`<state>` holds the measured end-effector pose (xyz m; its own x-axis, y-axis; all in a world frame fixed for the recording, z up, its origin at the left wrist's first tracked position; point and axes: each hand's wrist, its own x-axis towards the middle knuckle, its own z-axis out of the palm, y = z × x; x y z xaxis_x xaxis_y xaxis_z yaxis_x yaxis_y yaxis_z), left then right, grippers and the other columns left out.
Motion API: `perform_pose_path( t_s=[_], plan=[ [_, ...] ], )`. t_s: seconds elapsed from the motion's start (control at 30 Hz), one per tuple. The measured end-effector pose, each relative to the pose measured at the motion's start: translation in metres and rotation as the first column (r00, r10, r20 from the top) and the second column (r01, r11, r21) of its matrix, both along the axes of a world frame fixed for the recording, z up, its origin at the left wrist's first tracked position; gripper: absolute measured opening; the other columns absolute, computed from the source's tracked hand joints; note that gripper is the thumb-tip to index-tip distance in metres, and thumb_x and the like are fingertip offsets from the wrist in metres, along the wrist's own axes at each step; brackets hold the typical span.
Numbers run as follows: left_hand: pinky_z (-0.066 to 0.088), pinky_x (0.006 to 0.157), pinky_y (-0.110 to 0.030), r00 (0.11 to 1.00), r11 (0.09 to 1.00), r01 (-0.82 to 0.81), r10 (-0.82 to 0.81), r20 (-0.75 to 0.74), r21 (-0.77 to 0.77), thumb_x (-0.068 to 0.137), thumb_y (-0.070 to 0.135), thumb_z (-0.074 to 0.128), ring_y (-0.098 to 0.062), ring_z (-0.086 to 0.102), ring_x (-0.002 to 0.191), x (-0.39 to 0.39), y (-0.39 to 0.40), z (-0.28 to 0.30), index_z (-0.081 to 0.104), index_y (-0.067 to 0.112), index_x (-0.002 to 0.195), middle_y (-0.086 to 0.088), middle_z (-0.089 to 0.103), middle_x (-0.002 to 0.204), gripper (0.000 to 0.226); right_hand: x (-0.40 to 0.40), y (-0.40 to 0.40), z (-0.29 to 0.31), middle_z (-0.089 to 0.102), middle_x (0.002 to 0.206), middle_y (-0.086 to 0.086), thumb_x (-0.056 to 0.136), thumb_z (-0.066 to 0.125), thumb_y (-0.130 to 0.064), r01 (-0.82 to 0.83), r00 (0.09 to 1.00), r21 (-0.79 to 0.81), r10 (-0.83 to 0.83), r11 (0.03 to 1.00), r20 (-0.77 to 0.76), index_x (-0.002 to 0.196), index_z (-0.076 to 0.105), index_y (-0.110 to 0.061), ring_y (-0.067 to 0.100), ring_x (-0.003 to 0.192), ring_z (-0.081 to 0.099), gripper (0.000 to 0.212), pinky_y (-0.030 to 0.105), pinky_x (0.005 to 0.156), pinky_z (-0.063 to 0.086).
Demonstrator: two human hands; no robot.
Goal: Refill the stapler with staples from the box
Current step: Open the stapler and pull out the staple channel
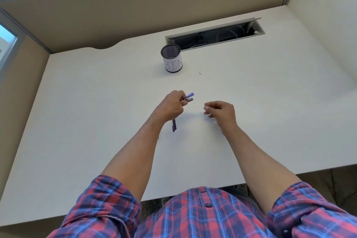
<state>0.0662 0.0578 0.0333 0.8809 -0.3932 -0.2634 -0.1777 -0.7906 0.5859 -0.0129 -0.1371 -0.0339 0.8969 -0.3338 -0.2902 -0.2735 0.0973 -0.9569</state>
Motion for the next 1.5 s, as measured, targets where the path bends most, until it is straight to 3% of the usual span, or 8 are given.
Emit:
perform_pose_path(
  t_s=[0.2,0.37,0.53,0.73,0.93,1.13,1.33,1.5],
  plan=[
    [0.045,0.066,-0.031,0.961,0.932,-0.219,0.155,-0.228,-0.289,0.102,0.018,0.054,-0.017,0.052,0.068,-0.003,-0.001,-0.002,0.062,0.010,0.099,-0.002,0.057,0.080,0.011,0.007,0.019,0.016,0.079,0.078,0.005,0.082,0.082,-0.007,-0.133,0.987,0.035,0.129,0.991,0.096,0.087,0.081,-0.013,0.020,0.069,0.075,0.009,0.023,0.060,0.054],
    [0.046,0.065,-0.033,0.779,0.544,-0.576,0.140,-0.611,-0.610,0.109,0.014,0.045,-0.017,0.050,0.060,-0.008,-0.001,-0.004,0.061,0.006,0.105,-0.003,0.052,0.066,0.018,0.011,0.038,0.031,0.079,0.080,0.008,0.076,0.088,-0.027,-0.208,0.962,0.049,0.195,0.977,0.192,0.083,0.081,-0.014,0.021,0.066,0.073,0.017,0.026,0.060,0.053],
    [0.049,0.067,-0.037,0.623,0.207,-0.776,0.106,-0.775,-0.596,0.109,0.015,0.045,-0.015,0.051,0.063,-0.011,-0.003,-0.009,0.060,0.006,0.107,-0.004,0.050,0.072,0.018,0.015,0.044,0.036,0.079,0.080,0.009,0.080,0.087,-0.021,-0.270,0.929,-0.010,0.263,0.963,0.259,0.086,0.081,-0.011,0.019,0.065,0.070,0.013,0.026,0.063,0.054],
    [0.054,0.055,-0.031,0.525,0.060,-0.851,0.077,-0.848,-0.522,0.108,0.013,0.047,-0.015,0.050,0.061,-0.012,-0.002,-0.015,0.060,0.005,0.108,-0.006,0.048,0.073,0.016,0.021,0.049,0.035,0.079,0.088,-0.001,0.076,0.086,0.002,-0.272,0.897,-0.155,0.309,0.950,0.317,0.088,0.081,-0.008,0.015,0.077,0.074,0.017,0.024,0.074,0.057],
    [0.055,0.064,-0.033,0.496,0.049,-0.868,0.029,-0.868,-0.494,0.106,0.011,0.052,-0.020,0.058,0.065,-0.016,0.003,-0.019,0.064,0.004,0.106,-0.009,0.060,0.076,0.014,0.027,0.049,0.039,0.073,0.082,-0.006,0.079,0.086,-0.007,-0.214,0.885,-0.331,0.326,0.919,0.332,0.083,0.080,-0.032,0.012,0.073,0.067,0.026,0.021,0.070,0.051],
    [0.047,0.059,-0.027,0.497,0.157,-0.855,-0.021,-0.868,-0.493,0.106,0.013,0.051,-0.017,0.050,0.068,-0.024,0.001,-0.018,0.065,0.004,0.098,-0.009,0.058,0.083,0.019,0.033,0.052,0.039,0.072,0.084,0.000,0.078,0.086,-0.005,-0.195,0.896,-0.363,0.316,0.911,0.311,0.087,0.083,-0.019,0.010,0.070,0.066,0.017,0.021,0.067,0.051],
    [0.050,0.048,-0.020,0.503,0.214,-0.843,-0.010,-0.864,-0.493,0.099,-0.003,0.051,-0.015,0.064,0.065,-0.025,0.002,-0.017,0.063,0.000,0.110,-0.014,0.059,0.090,0.017,0.034,0.050,0.041,0.074,0.086,0.006,0.079,0.087,-0.008,-0.217,0.915,-0.369,0.319,0.904,0.245,0.082,0.080,-0.021,0.036,0.073,0.071,0.015,0.050,0.072,0.059],
    [0.052,0.048,-0.023,0.504,0.313,-0.830,0.068,-0.861,-0.461,0.098,0.000,0.058,-0.019,0.066,0.068,-0.021,0.003,-0.019,0.063,0.006,0.099,-0.011,0.061,0.084,0.008,0.028,0.047,0.039,0.076,0.079,0.003,0.082,0.086,-0.013,-0.254,0.932,-0.327,0.320,0.910,0.168,0.083,0.074,-0.013,0.024,0.070,0.074,0.012,0.031,0.068,0.057]
  ],
)
